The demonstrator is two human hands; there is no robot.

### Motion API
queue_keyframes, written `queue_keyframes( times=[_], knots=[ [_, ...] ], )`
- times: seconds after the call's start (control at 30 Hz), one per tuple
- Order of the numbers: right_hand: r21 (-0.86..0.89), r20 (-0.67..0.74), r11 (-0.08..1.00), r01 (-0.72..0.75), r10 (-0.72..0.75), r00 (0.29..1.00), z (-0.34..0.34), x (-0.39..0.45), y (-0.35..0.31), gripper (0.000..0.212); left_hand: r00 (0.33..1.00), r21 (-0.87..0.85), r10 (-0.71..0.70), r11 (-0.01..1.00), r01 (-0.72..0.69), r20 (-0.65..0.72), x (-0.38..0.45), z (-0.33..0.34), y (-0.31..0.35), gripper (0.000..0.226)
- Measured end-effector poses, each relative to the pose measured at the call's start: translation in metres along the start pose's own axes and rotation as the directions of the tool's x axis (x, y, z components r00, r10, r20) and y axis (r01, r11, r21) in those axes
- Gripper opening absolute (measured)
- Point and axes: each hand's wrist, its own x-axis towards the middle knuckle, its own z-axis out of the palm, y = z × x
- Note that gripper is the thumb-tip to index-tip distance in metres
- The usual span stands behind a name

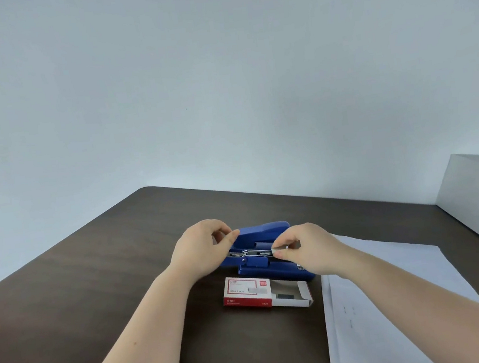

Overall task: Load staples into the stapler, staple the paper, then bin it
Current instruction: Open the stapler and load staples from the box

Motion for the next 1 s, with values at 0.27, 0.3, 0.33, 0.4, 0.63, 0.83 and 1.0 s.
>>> queue_keyframes(
  times=[0.27, 0.3, 0.33, 0.4, 0.63, 0.83, 1.0],
  knots=[
    [0.012, 0.04, 1.0, -0.003, 0.003, 0.999, 0.005, 0.007, -0.004, 0.025, 1.0, 0.012, 0.012, 1.0, -0.012, 0.023, 0.002, 0.003, -0.002, 0.019],
    [0.014, 0.046, 1.0, -0.004, 0.003, 0.999, 0.005, 0.008, -0.003, 0.026, 1.0, 0.014, 0.008, 1.0, -0.009, 0.028, 0.002, 0.003, -0.002, 0.02],
    [0.02, 0.052, 1.0, -0.005, 0.004, 0.999, 0.005, 0.008, -0.002, 0.027, 1.0, 0.017, 0.009, 1.0, -0.009, 0.026, 0.002, 0.002, -0.003, 0.021],
    [0.035, 0.058, 0.999, 0.0, -0.002, 0.998, 0.007, 0.009, 0.001, 0.034, 1.0, 0.038, 0.026, 0.999, -0.027, 0.005, 0.002, 0.0, -0.005, 0.023],
    [-0.112, 0.068, 0.981, 0.159, -0.152, 0.986, 0.009, 0.009, 0.01, 0.034, 0.965, 0.287, -0.093, 0.958, 0.018, 0.247, 0.0, -0.017, -0.013, 0.046],
    [-0.172, 0.028, 0.967, 0.19, -0.188, 0.982, 0.006, 0.004, 0.014, 0.023, 0.955, 0.212, -0.17, 0.97, 0.119, 0.244, 0.002, -0.017, -0.026, 0.031],
    [0.028, -0.066, 1.0, 0.012, -0.01, 0.998, 0.002, -0.003, 0.026, 0.045, 0.958, 0.13, -0.176, 0.98, 0.149, 0.227, 0.002, -0.021, -0.022, 0.036]
  ],
)
